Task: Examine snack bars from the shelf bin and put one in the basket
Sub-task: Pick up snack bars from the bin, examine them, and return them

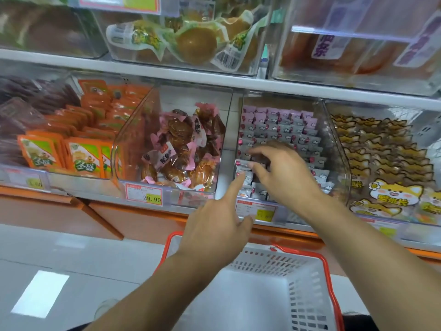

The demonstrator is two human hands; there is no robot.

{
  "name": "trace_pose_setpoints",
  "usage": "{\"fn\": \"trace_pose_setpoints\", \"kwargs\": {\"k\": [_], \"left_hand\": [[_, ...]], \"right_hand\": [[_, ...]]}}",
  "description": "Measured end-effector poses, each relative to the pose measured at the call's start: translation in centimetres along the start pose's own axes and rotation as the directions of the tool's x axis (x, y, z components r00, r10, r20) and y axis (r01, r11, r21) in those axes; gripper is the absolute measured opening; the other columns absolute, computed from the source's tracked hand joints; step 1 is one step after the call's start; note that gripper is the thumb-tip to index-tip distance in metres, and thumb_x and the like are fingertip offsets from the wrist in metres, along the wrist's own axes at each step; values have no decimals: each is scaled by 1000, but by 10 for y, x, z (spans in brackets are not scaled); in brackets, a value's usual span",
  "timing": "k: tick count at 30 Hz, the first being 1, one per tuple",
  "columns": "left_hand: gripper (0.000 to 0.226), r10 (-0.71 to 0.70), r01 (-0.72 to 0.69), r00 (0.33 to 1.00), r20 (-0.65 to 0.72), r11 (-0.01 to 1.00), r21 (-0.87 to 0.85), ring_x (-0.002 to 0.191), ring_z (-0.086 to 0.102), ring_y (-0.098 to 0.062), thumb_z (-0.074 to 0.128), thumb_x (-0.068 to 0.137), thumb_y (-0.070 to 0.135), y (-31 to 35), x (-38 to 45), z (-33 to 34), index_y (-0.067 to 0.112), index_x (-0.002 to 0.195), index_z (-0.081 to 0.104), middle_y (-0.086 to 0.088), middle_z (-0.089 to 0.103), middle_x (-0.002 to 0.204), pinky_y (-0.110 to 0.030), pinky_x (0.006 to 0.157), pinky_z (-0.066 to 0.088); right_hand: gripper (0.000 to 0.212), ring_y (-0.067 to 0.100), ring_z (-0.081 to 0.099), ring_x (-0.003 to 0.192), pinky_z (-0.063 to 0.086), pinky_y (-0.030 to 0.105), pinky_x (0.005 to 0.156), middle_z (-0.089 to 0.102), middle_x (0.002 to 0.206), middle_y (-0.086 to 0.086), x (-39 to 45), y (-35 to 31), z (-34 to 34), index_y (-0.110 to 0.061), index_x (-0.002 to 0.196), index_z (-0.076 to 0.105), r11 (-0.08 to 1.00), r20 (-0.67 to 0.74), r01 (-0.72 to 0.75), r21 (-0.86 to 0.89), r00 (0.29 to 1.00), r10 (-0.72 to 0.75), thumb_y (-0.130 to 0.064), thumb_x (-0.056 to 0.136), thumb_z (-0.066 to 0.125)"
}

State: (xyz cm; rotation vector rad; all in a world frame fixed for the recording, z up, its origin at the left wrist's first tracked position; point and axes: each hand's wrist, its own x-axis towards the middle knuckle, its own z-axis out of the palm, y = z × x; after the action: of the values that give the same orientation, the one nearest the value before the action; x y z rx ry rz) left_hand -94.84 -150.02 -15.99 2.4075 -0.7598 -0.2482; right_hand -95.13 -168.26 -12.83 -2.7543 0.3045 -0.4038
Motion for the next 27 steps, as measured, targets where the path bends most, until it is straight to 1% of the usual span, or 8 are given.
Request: {"fn": "trace_pose_setpoints", "kwargs": {"k": [4, 8, 12, 16, 19, 23, 25, 27], "left_hand": [[88, 29, -31, 999, 17, 994, 108, 66, 63, -13, 54, 91, 59, -2, 11, -4, 54, 148, -13, 7, 63, 61, -36, 66, 55], [82, 52, -51, 999, 2, 963, 264, 77, 61, -24, 52, 91, 60, 1, 13, -3, 49, 152, -2, 10, 44, 64, -36, 67, 40], [80, 62, -62, 998, 9, 949, 309, 90, 67, -28, 52, 92, 59, -4, 12, -1, 47, 152, 1, 3, 68, 82, -38, 74, 45], [84, 93, -96, 995, 24, 952, 290, 88, 67, -24, 51, 93, 56, -6, 12, -3, 46, 151, -8, 7, 72, 82, -40, 78, 50], [80, 140, -133, 990, -14, 963, 237, 80, 68, -16, 52, 94, 56, -7, 10, -4, 50, 150, -6, 11, 70, 76, -39, 74, 55], [44, 80, -101, 978, -195, 990, -101, 64, 62, 0, 53, 90, 62, -2, 6, -10, 57, 131, 36, 20, 67, 76, -28, 55, 46], [30, -30, -48, 986, -165, 894, -445, 66, 66, -6, 55, 88, 64, 3, 4, -13, 51, 115, 53, 13, 68, 76, -37, 62, 52], [24, -47, -23, 994, -94, 776, -630, 69, 70, -16, 62, 88, 61, 9, 2, -16, 45, 106, 62, 4, 71, 78, -38, 65, 54]], "right_hand": [[21, 20, 66, 97, 55, 36, 83, 72, 111, -5, 6, -4, 5, -28, 114, 74, 1000, 55, -19, 11, 998, 18, -29, 95, 66], [6, 8, 63, 77, 54, 27, 73, 71, 87, -13, 9, -2, 8, -27, 94, 75, 996, 11, -43, 81, 999, 42, -27, 92, 70], [11, -7, 62, 73, 41, 7, 59, 67, 77, -20, 3, -2, -1, -34, 88, 64, 893, -181, -104, 438, 963, 201, -26, 95, 65], [20, 1, 68, 89, 55, 29, 79, 73, 93, -14, -8, 4, -23, -38, 86, 59, 708, -341, -66, 703, 842, 418, -24, 98, 63], [12, 6, 71, 93, 57, 37, 87, 75, 96, -9, -22, 14, -34, -33, 92, 61, 563, -295, -88, 822, 779, 553, -24, 100, 62], [7, 11, 74, 82, 60, 26, 74, 76, 83, -8, -50, 17, -39, -18, 93, 62, 327, -131, -100, 940, 777, 615, -16, 100, 60], [7, 14, 75, 80, 59, 21, 70, 77, 84, -5, -63, 13, -41, -13, 94, 63, 219, -42, -121, 968, 784, 619, -15, 100, 60], [6, 17, 76, 84, 59, 21, 70, 78, 90, 2, -73, 8, -40, -9, 96, 63, 126, 59, -167, 978, 798, 599, -14, 99, 60]]}}
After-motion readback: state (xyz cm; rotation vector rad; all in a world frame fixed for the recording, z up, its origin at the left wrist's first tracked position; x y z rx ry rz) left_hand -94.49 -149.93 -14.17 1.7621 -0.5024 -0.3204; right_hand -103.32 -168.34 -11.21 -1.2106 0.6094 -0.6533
